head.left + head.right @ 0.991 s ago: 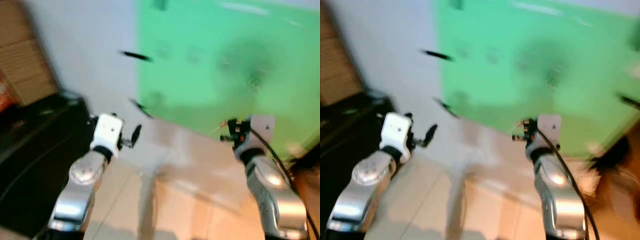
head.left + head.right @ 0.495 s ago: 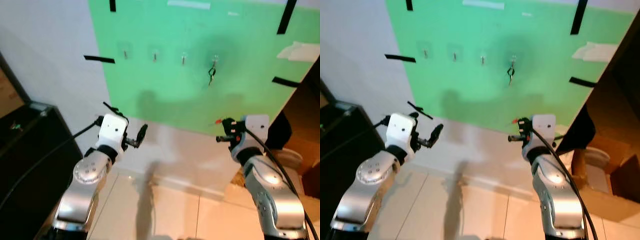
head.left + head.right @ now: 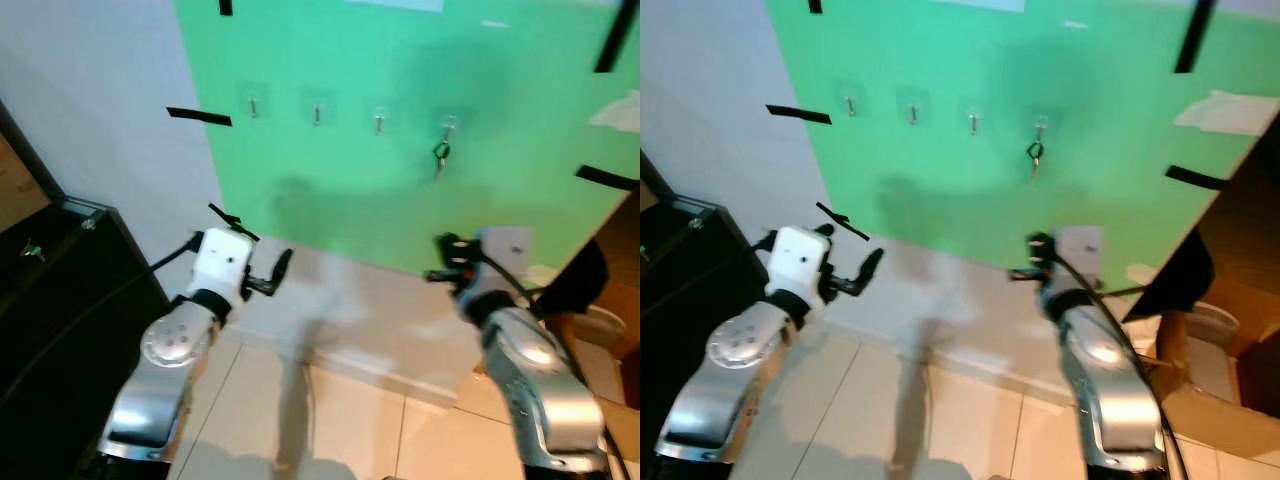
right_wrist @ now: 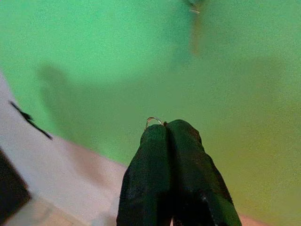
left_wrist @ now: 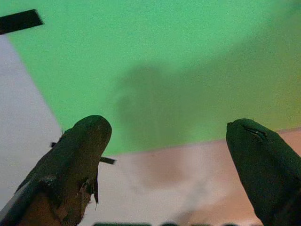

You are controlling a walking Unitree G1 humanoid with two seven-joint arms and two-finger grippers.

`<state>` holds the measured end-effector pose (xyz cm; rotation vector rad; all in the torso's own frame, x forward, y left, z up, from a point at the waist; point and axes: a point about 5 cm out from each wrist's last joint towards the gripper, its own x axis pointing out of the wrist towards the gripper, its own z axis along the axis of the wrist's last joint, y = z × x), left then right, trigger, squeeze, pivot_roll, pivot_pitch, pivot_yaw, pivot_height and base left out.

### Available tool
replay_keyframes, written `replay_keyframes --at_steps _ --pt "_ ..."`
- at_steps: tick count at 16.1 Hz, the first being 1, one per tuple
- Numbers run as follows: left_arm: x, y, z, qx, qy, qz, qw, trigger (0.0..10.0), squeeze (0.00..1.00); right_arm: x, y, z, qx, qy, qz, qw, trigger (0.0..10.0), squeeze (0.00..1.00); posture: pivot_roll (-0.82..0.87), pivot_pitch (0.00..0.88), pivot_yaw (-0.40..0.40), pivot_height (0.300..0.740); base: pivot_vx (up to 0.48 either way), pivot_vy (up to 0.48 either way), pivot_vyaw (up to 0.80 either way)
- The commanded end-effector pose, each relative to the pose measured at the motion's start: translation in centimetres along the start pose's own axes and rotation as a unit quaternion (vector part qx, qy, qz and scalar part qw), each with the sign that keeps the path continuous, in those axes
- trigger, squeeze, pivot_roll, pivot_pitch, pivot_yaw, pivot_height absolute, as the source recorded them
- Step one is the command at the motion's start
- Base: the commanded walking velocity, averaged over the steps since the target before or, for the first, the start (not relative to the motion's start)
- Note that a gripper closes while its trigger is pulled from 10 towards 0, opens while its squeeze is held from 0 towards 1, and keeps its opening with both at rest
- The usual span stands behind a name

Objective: Hang keys on a hook

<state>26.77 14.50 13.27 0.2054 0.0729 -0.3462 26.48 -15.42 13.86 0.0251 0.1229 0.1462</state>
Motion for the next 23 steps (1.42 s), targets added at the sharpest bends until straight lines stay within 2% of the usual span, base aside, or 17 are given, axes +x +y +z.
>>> replay_keyframes --at_steps 1,23 --pt "0.08 -0.32 0.3 -0.002 -0.007 -0.008 1.0 10.0 0.1 -0.07 -0.64 0.02 -0.001 -0.003 -0.009 1.0 10.0 0.0 0.02 0.0 0.01 0.74 0.285 0.0 0.0" --pt "0.09 -0.2 0.53 -0.002 -0.01 -0.018 1.0 10.0 0.1 0.64 -0.06 0.7 -0.007 -0.019 0.031 0.999 10.0 0.0 0.04 0.0 0.006 0.74 0.284 0.0 0.0"
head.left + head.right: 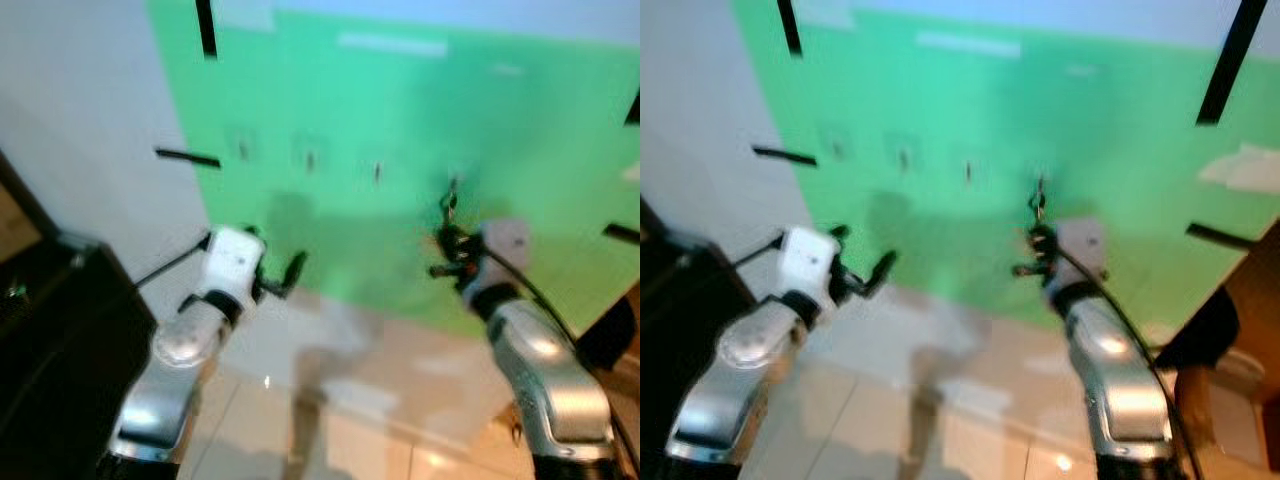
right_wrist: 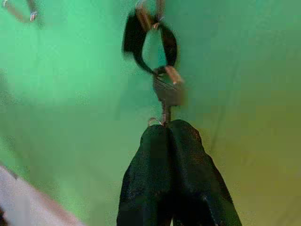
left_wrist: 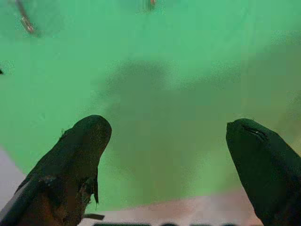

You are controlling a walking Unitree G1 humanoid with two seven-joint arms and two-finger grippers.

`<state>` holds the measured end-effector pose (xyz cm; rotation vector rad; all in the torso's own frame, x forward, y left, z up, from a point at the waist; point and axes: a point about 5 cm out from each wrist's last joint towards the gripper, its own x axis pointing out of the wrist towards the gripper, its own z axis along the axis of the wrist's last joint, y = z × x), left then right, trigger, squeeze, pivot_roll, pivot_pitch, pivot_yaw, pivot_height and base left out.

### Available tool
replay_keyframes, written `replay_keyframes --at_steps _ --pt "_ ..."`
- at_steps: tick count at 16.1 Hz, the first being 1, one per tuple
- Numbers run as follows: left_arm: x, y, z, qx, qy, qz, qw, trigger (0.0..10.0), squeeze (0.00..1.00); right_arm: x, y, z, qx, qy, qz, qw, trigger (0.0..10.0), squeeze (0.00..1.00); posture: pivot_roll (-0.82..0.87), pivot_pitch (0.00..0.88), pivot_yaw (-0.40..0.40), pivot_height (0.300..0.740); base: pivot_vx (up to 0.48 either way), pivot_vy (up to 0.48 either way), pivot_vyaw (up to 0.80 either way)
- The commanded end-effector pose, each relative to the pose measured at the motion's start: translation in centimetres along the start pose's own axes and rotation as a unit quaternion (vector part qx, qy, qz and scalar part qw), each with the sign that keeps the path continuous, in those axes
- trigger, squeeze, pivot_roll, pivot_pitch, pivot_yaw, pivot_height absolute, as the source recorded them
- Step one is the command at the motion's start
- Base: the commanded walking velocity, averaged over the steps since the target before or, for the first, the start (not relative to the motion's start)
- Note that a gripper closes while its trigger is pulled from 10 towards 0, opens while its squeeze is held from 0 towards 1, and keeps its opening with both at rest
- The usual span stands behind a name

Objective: Hang keys on a hook

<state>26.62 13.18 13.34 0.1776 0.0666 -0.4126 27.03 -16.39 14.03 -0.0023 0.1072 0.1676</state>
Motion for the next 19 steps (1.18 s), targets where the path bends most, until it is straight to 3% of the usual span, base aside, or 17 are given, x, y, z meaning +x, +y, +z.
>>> replay_keyframes --at_steps 1,4,9,15,19 --pt "-0.2 1.0 0.2 0.013 0.0 0.015 1.0 10.0 0.09 0.4 1.0 0.5 0.007 -0.014 0.025 1.0 10.0 0.0 0.04 0.0 0.005 0.74 0.0 0.0 0.0" --pt "-0.2 0.9 0.2 0.015 0.001 0.011 1.0 10.0 0.08 0.5 1.2 0.6 0.006 -0.015 0.029 0.999 10.0 0.0 0.05 0.0 0.006 0.74 0.0 0.0 0.0" --pt "-0.5 0.5 0.6 0.023 -0.007 -0.053 0.998 10.0 0.09 1.0 1.7 1.3 0.005 -0.03 0.05 0.998 10.0 0.0 0.05 0.0 0.013 0.74 0.0 0.0 0.0" --pt "-1.6 0.1 1.6 -0.018 -0.027 -0.16 0.987 10.0 0.09 2.0 2.4 2.9 0.024 -0.066 0.086 0.994 10.0 0.0 0.05 0.0 0.015 0.74 0.0 0.0 0.0" --pt "-2.0 0.3 1.4 -0.018 -0.024 -0.174 0.984 10.0 0.09 2.4 3.2 3.8 0.023 -0.083 0.125 0.988 10.0 0.0 0.06 0.0 0.016 0.74 0.0 0.0 0.0"
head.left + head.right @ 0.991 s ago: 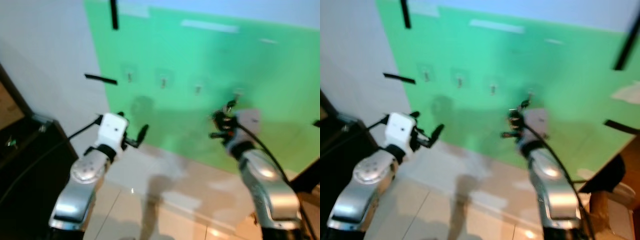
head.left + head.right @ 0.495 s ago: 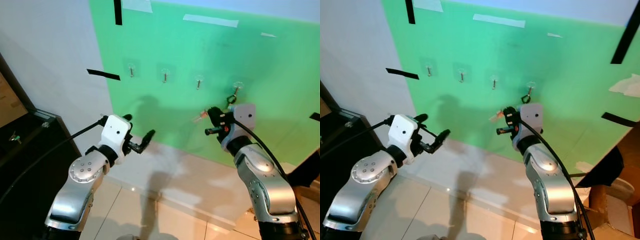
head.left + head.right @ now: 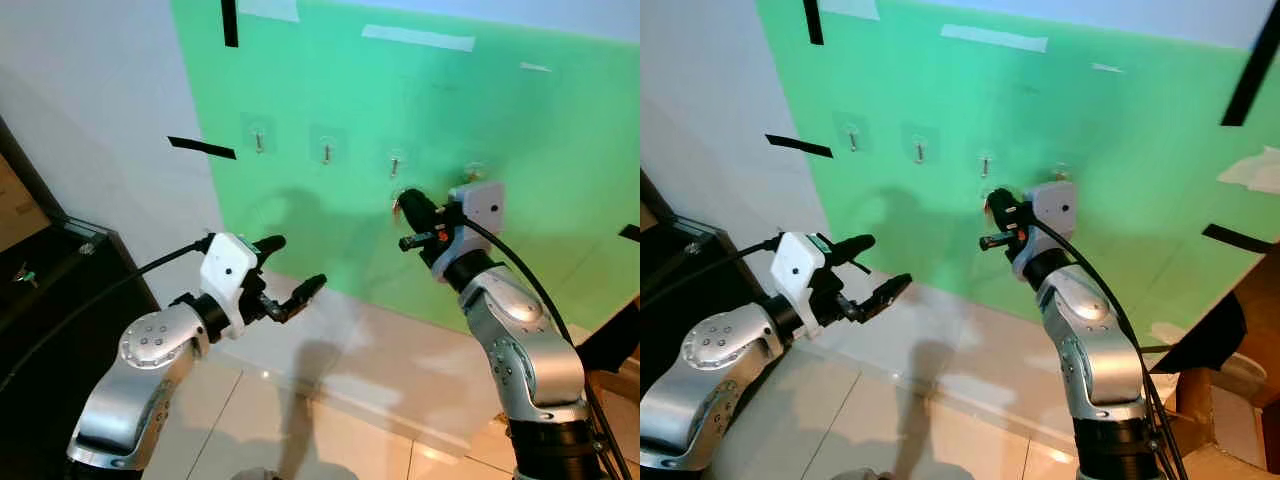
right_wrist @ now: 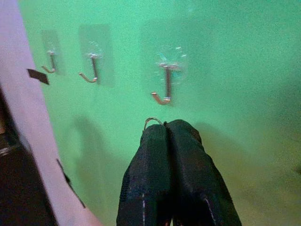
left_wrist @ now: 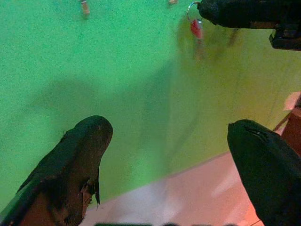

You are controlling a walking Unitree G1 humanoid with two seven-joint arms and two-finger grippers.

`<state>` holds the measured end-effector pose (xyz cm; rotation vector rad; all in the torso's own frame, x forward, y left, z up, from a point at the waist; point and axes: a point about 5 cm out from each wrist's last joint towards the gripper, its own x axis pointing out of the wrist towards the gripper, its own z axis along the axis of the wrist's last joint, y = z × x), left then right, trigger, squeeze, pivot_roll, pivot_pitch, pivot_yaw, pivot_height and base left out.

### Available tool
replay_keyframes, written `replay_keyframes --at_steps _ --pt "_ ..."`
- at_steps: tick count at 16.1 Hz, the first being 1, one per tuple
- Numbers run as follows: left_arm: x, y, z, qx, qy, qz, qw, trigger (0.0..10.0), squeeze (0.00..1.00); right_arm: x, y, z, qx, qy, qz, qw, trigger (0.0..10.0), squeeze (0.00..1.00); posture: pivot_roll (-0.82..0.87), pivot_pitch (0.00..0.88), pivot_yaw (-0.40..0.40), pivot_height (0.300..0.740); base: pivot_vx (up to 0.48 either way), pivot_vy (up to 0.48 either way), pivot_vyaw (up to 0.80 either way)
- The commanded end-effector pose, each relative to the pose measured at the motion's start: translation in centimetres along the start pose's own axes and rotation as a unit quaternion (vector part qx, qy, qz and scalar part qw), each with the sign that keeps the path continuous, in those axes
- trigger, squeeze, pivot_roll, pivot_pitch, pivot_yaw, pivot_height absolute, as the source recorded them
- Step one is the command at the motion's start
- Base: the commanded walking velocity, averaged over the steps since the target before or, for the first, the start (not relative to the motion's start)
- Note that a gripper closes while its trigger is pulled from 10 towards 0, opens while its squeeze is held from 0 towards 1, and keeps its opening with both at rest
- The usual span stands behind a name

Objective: Hang keys on a hook

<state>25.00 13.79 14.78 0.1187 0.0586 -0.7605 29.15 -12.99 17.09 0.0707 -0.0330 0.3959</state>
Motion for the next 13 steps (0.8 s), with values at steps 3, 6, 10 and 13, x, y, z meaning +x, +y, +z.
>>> replay_keyframes --at_steps 3,6,10,13 --pt "-0.3 0.0 0.2 -0.001 0.0 -0.007 1.0 10.0 0.09 0.5 0.3 1.0 0.003 -0.022 0.017 1.0 10.0 0.0 0.06 0.0 0.015 0.74 0.0 0.0 0.0" --pt "-0.5 -0.3 0.2 -0.004 -0.002 -0.016 1.0 10.0 0.09 0.8 0.3 1.5 0.013 -0.035 0.013 0.999 10.0 0.0 0.06 0.0 0.015 0.74 0.0 0.0 0.0" --pt "-0.4 -0.5 0.3 -0.006 -0.003 -0.023 1.0 10.0 0.09 1.1 0.2 1.6 0.025 -0.039 0.008 0.999 10.0 0.0 0.06 0.0 0.017 0.74 0.0 0.0 0.0" --pt "-0.4 -0.6 0.3 -0.007 -0.003 -0.026 1.0 10.0 0.09 1.6 -0.1 1.4 0.041 -0.034 -0.008 0.999 10.0 0.0 0.06 0.0 0.02 0.74 0.0 0.0 0.0"
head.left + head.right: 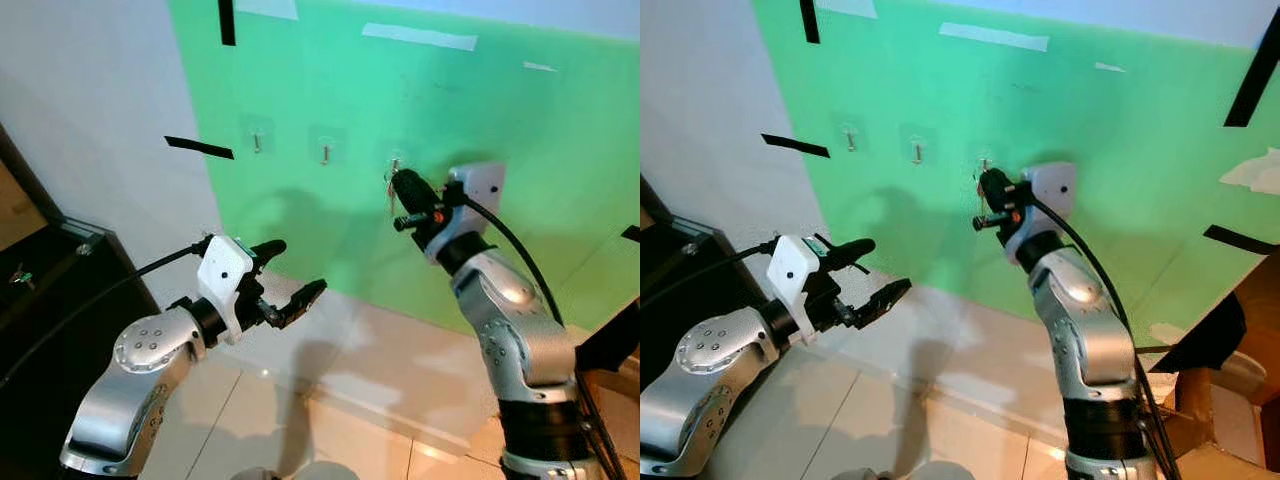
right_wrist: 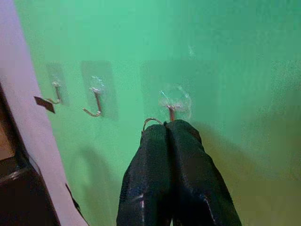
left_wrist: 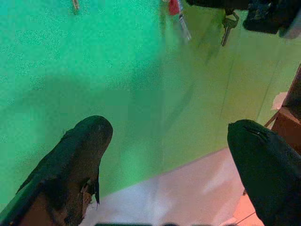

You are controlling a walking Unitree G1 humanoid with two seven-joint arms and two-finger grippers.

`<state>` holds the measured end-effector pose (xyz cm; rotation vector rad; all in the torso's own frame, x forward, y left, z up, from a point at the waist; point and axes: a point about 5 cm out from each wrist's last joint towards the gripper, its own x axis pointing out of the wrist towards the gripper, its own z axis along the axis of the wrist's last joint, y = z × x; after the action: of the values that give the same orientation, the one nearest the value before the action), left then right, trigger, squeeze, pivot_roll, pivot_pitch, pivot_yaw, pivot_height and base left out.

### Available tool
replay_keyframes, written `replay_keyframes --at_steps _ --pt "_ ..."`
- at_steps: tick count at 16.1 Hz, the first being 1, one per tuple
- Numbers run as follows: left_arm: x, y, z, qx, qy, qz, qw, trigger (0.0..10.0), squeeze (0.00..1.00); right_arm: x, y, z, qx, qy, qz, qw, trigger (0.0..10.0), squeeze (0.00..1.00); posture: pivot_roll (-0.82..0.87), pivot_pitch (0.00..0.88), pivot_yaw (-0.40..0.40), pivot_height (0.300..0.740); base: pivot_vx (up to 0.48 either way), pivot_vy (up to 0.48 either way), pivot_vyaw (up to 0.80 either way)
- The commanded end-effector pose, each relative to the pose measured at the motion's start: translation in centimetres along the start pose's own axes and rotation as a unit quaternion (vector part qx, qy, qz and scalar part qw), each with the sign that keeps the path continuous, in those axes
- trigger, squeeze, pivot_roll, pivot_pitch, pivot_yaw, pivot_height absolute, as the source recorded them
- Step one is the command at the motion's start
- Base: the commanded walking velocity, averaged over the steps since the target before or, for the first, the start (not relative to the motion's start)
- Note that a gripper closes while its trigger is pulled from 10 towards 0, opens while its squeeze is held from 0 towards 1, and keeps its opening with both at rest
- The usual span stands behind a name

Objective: Hang keys on a hook

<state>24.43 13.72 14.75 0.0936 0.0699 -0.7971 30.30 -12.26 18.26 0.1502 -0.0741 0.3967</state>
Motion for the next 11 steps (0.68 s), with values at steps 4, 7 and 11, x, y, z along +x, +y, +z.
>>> replay_keyframes --at_steps 4,7,11 --pt "0.0 -0.2 0.4 0.004 -0.001 -0.01 1.0 10.0 0.09 0.4 -0.6 -0.1 0.007 0.01 -0.022 1.0 10.0 0.0 0.06 0.0 0.023 0.74 0.0 0.0 0.0" --pt "0.0 -0.2 0.4 0.003 0.0 -0.01 1.0 10.0 0.09 0.6 -1.2 -0.5 0.018 0.023 -0.056 0.998 10.0 0.0 0.06 0.0 0.024 0.74 0.0 0.0 0.0" --pt "0.1 -0.2 0.4 0.001 0.0 -0.011 1.0 10.0 0.09 0.6 -1.3 -1.3 0.009 0.048 -0.055 0.997 10.0 0.0 0.05 0.0 0.025 0.74 0.0 0.0 0.0"
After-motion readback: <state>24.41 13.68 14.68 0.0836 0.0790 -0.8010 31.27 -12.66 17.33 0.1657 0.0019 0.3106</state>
